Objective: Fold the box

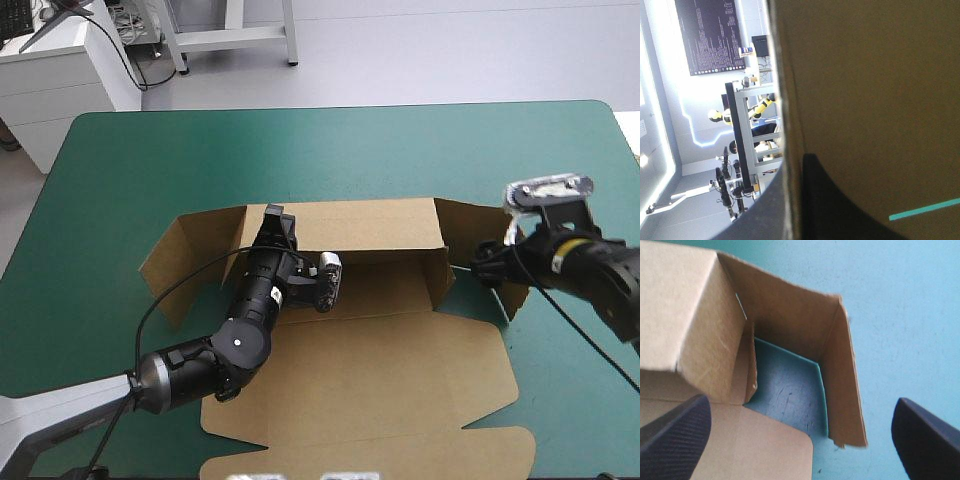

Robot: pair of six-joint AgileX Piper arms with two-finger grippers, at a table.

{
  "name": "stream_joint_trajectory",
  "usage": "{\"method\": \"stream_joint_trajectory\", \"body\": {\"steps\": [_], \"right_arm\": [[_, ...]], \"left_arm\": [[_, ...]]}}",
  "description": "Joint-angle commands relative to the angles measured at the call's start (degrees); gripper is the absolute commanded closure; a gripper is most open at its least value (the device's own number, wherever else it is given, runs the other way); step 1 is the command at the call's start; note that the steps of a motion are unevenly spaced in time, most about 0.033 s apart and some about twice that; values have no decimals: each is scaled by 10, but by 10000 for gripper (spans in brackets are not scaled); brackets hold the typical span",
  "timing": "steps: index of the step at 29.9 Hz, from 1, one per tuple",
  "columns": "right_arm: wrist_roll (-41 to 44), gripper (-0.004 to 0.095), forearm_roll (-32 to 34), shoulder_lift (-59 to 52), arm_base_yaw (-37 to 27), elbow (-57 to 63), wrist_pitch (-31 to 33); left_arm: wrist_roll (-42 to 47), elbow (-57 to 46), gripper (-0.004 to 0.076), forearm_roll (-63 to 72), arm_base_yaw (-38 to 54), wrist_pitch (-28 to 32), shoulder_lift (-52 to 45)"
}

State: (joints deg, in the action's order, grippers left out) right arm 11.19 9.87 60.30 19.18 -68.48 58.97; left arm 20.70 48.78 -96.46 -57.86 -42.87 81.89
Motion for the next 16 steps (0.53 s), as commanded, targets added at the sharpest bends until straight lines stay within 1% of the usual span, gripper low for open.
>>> {"method": "stream_joint_trajectory", "body": {"steps": [1,4,5,7,9,11,13,16], "right_arm": [[-30,3,11,65,-13,-91,-2],[-76,3,-35,118,-53,-148,3],[-95,3,-63,137,-80,-167,3],[-134,3,-125,162,-122,-198,6],[-182,3,-211,195,-176,-228,21],[-212,3,-277,232,-217,-254,44],[-230,3,-307,266,-249,-275,65],[-249,3,-321,316,-272,-310,114]], "left_arm": [[-1,8,732,-13,-3,-4,-16],[-2,8,732,-13,-3,-5,-16],[-3,8,732,-13,-3,-6,-16],[-4,8,732,-13,-3,-5,-16],[-3,8,732,-13,-3,-3,-16],[-3,8,732,-13,-3,-3,-16],[-3,8,732,-13,-3,-3,-16],[-3,8,732,-13,-3,-3,-16]]}}
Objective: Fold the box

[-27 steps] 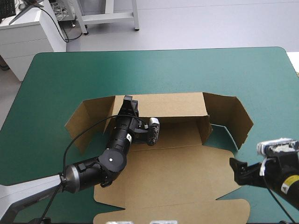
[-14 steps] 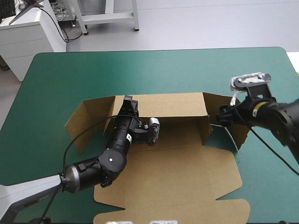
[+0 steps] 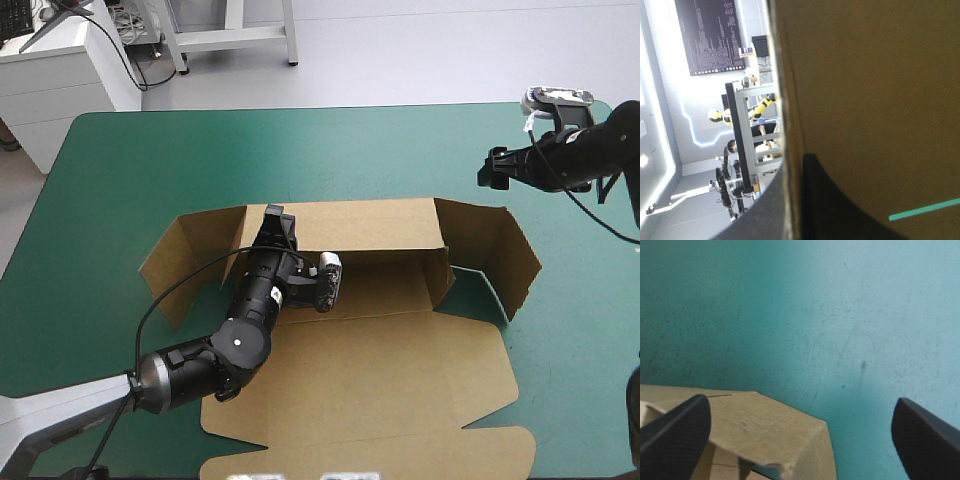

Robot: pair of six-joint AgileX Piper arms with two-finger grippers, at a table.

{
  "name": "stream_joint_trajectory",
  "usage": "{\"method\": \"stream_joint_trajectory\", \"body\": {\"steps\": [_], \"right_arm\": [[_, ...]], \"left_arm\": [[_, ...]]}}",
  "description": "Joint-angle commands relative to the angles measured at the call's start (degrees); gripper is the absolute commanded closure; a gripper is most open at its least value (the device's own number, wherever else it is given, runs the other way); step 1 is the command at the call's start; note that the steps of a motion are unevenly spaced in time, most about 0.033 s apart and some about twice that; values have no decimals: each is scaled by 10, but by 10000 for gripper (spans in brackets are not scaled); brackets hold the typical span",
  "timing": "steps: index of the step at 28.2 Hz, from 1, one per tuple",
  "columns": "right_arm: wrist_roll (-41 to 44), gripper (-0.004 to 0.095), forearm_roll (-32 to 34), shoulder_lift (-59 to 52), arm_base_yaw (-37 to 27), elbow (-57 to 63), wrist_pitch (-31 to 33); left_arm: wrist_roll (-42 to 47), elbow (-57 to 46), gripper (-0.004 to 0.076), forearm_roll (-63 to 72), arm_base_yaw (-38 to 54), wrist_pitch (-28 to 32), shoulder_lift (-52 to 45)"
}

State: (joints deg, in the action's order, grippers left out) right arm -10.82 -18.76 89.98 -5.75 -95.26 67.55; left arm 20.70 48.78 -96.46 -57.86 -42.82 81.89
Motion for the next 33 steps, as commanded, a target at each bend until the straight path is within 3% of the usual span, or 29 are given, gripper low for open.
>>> {"method": "stream_joint_trajectory", "body": {"steps": [1,13,21,30,33], "right_arm": [[-33,3,-35,36,-27,-53,42],[-37,3,-34,72,-38,-23,41],[-43,9,-39,24,-38,58,41],[-47,90,-40,-35,-38,120,27],[-51,98,-40,-82,-38,183,-5]], "left_arm": [[-3,8,732,-13,-3,-3,-16],[-3,8,732,-13,-3,-5,-16],[-3,8,732,-13,-3,-8,-16],[-3,8,732,-13,-3,-8,-16],[-3,8,732,-13,-3,-8,-16]]}}
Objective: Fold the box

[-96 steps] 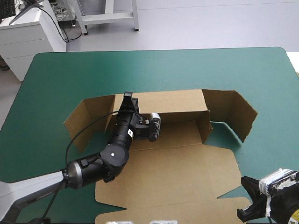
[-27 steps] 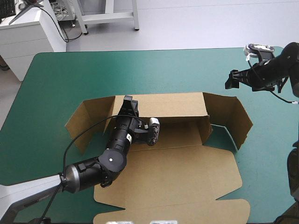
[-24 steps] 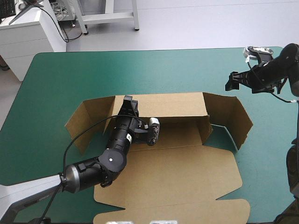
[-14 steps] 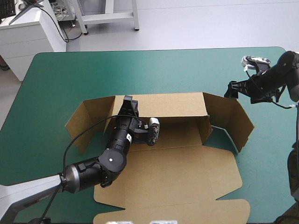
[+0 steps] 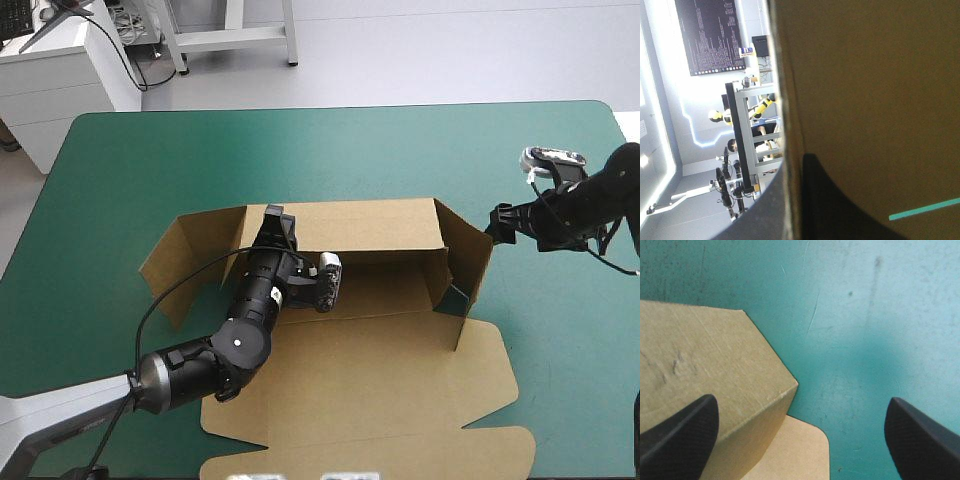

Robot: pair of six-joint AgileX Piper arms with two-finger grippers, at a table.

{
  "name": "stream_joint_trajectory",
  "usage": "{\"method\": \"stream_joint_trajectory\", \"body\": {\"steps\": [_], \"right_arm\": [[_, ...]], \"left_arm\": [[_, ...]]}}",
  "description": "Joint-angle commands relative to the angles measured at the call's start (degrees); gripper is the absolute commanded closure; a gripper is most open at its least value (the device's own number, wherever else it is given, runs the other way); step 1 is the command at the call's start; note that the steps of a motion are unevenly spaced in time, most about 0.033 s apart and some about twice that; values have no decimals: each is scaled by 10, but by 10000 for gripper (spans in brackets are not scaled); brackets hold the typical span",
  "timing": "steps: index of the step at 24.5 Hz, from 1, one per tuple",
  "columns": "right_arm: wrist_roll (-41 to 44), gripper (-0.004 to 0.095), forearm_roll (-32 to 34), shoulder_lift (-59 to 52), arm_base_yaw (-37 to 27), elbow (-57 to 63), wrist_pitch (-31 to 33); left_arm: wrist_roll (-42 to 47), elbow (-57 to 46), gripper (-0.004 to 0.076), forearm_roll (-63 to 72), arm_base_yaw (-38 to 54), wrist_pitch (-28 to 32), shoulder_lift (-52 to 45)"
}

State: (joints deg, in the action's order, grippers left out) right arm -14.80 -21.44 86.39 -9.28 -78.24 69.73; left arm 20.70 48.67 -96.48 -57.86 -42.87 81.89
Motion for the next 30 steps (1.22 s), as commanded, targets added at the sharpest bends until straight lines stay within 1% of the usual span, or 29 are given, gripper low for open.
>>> {"method": "stream_joint_trajectory", "body": {"steps": [1,4,7,8,10,13,18,22,26,30], "right_arm": [[-14,98,-14,-57,-3,28,-32],[-33,97,-18,-82,-3,68,-57],[-108,96,-71,-99,-3,107,-72],[-143,96,-99,-99,-3,110,-68],[-185,96,-120,-99,-3,110,-56],[-204,96,-129,-107,-3,112,-45],[-257,82,-185,-149,0,183,-88],[-287,82,-204,-157,13,229,-109],[-324,82,-231,-159,32,266,-155],[-388,82,-253,-159,58,290,-210]], "left_arm": [[-3,9,732,-12,-3,-8,-16],[-3,9,732,-12,-3,-8,-16],[-3,9,732,-12,-3,-8,-16],[-3,9,732,-12,-3,-8,-16],[-3,9,732,-12,-3,-8,-16],[-3,9,732,-12,-3,-8,-16],[-3,9,732,-12,-3,-8,-16],[-3,9,732,-12,-3,-7,-16],[-3,9,732,-12,-3,-7,-16],[-3,9,732,-12,-3,-7,-16]]}}
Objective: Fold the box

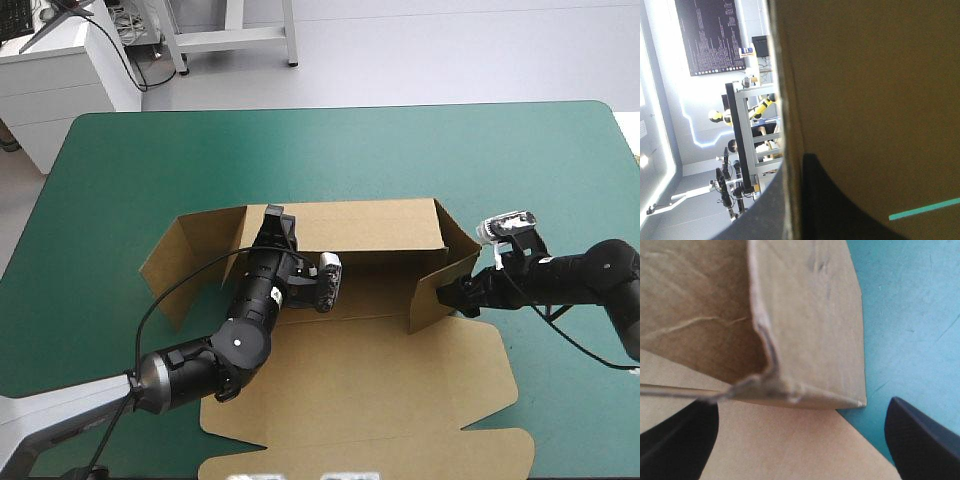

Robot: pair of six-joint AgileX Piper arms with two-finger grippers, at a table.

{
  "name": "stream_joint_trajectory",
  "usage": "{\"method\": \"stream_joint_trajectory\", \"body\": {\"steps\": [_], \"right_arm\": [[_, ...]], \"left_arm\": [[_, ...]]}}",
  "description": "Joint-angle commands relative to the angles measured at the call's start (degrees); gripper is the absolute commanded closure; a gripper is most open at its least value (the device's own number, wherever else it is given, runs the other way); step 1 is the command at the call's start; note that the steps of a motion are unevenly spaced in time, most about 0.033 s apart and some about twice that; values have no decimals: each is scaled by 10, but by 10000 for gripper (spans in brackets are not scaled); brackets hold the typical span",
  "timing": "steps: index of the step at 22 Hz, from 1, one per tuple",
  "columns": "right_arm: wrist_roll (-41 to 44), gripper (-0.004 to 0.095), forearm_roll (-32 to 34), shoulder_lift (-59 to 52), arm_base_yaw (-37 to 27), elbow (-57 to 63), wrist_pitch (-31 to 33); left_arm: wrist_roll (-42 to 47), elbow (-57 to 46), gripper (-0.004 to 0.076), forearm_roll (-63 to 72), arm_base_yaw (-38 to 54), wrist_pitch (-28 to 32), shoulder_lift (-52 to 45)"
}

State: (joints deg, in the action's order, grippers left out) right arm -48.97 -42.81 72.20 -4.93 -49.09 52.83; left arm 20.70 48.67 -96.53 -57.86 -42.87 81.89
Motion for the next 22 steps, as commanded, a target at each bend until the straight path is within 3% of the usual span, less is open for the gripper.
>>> {"method": "stream_joint_trajectory", "body": {"steps": [1,8,10,13,16,22], "right_arm": [[-52,82,-38,-17,23,1,-61],[-61,83,-40,-18,77,11,-135],[-61,83,-58,-32,116,44,-199],[-61,84,-104,-93,191,123,-385],[-61,84,-117,-131,257,175,-494],[-59,85,-123,-110,325,183,-588]], "left_arm": [[-3,9,732,-12,-3,-7,-16],[-3,9,732,-12,-3,-7,-16],[-3,9,732,-12,-3,-8,-16],[-3,9,732,-12,-3,-9,-16],[-3,9,732,-12,-3,-15,-16],[-3,9,732,-12,-3,-11,-16]]}}
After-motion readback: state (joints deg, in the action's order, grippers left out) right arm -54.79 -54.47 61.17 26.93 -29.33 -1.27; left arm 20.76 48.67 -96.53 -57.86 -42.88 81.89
